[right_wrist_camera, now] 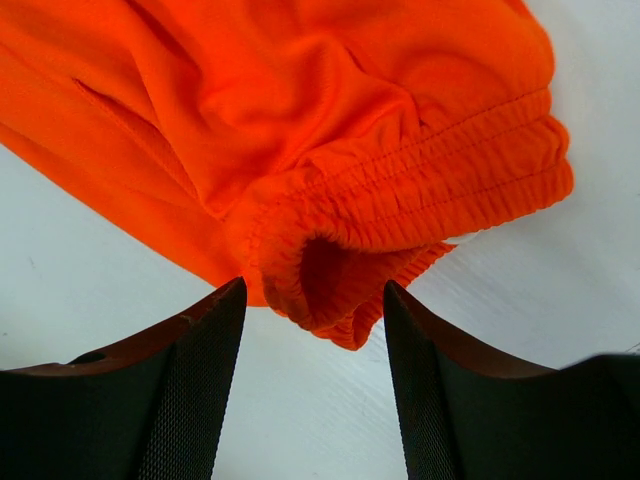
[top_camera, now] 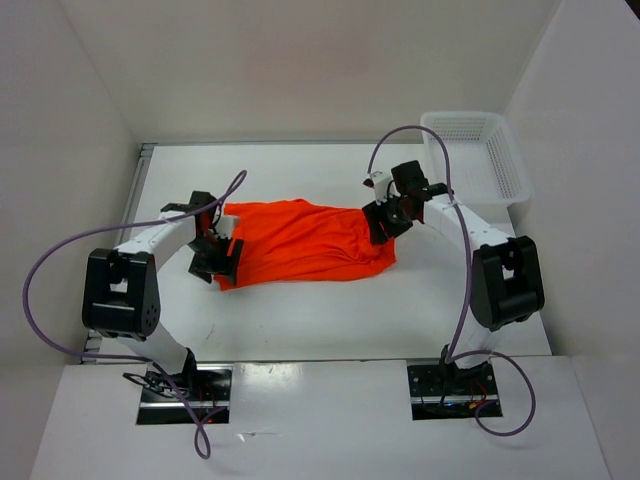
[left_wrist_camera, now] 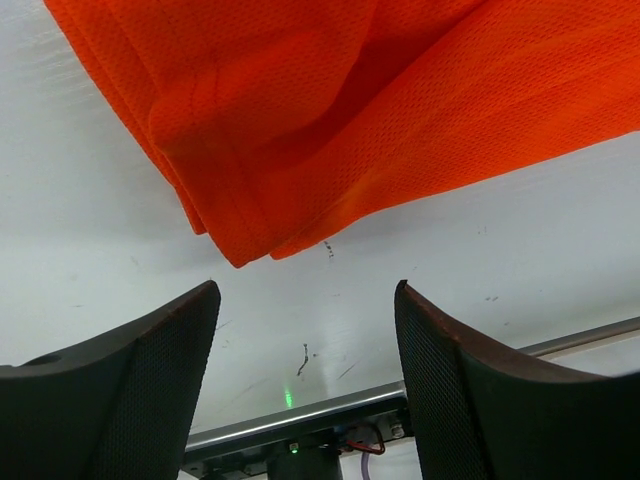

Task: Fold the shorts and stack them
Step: Fold the shorts

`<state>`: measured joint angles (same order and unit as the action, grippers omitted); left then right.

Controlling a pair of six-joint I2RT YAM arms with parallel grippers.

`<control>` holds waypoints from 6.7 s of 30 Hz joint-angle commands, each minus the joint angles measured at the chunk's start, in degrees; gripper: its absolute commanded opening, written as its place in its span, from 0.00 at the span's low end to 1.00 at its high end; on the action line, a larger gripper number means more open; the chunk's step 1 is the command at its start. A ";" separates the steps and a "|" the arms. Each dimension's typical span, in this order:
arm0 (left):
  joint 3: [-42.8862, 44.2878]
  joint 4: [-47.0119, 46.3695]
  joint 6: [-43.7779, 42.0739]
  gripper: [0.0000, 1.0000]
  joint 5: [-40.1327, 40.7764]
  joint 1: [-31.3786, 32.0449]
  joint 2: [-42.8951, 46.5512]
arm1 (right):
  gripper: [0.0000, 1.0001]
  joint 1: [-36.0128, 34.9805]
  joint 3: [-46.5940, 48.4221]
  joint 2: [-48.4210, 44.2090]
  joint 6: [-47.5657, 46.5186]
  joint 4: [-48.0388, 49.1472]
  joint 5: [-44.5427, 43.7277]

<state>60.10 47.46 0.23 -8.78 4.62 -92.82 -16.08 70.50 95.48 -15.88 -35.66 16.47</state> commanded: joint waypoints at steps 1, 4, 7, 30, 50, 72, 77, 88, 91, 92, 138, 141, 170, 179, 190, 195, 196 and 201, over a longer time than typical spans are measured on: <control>0.01 -1.67 -0.23 0.78 -1.77 -0.14 -1.22 | 0.62 0.43 -0.80 -0.47 0.06 0.33 1.90; 0.72 -2.98 -0.23 0.65 -4.58 -0.14 -3.33 | 0.62 0.43 -1.33 -0.47 -1.17 0.33 2.60; 0.72 -3.60 -0.23 0.44 -5.90 -0.14 -5.35 | 0.62 0.43 -1.33 0.05 -1.70 1.02 1.91; 2.48 -3.08 -0.23 0.00 4.29 -0.14 0.53 | 0.28 0.43 -3.44 1.29 -4.16 1.56 0.14; 0.81 -1.58 -0.23 0.21 -5.11 -0.14 -10.36 | 0.28 0.43 -3.44 1.29 -5.74 2.17 -0.38; 25.59 -6.41 -0.23 0.00 17.46 -0.14 -4.04 | 0.00 6.31 14.05 3.66 -16.46 -9.52 9.01; 26.75 -7.65 -0.23 0.00 17.40 -0.84 -2.38 | 0.00 7.02 11.16 2.43 -19.09 -12.05 10.78; -2.25 -7.03 -0.23 0.00 14.24 0.30 3.70 | 0.00 5.54 -3.17 1.11 -25.34 -13.12 7.27; -2.26 -5.81 -0.23 0.00 12.91 0.30 1.85 | 0.00 4.91 -4.66 1.11 -25.34 -13.12 6.73; -2.26 -5.02 -0.23 0.00 12.91 0.30 1.33 | 0.00 4.91 -4.67 1.11 -25.34 -13.12 6.73; 14.16 2.02 -0.23 0.69 3.78 -3.65 -3.84 | 0.86 9.75 -0.11 6.73 -4.42 -21.03 16.49; 21.27 -1.57 -0.23 0.71 3.77 -3.66 -10.95 | 0.83 7.30 -0.10 8.57 -3.11 -20.60 15.79; 48.09 -13.89 -0.23 0.00 9.03 -2.86 -38.57 | 0.00 2.72 -2.74 12.28 2.26 -13.21 1.73; 55.30 -13.27 -0.23 0.14 12.47 -3.48 -41.13 | 0.04 8.52 10.87 17.70 -5.02 -11.62 -0.30; 46.18 -12.22 -0.23 0.99 11.94 -2.43 -30.42 | 0.69 12.99 15.99 17.99 -2.59 -12.42 5.41; 40.81 -10.03 -0.23 0.99 14.22 0.47 -20.40 | 0.70 14.32 13.53 15.79 -0.64 -11.27 7.69; 40.28 -8.45 -0.23 0.99 14.22 1.43 -19.34 | 0.70 14.32 12.83 15.79 0.23 -11.27 8.48; 39.04 -4.75 -0.23 0.99 14.23 10.38 -16.87 | 0.67 12.48 10.10 17.11 1.47 -9.16 10.78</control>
<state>100.38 39.22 0.21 5.80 9.43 -110.63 -1.78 82.39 114.43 -15.90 -47.35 24.32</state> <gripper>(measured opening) 0.992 0.678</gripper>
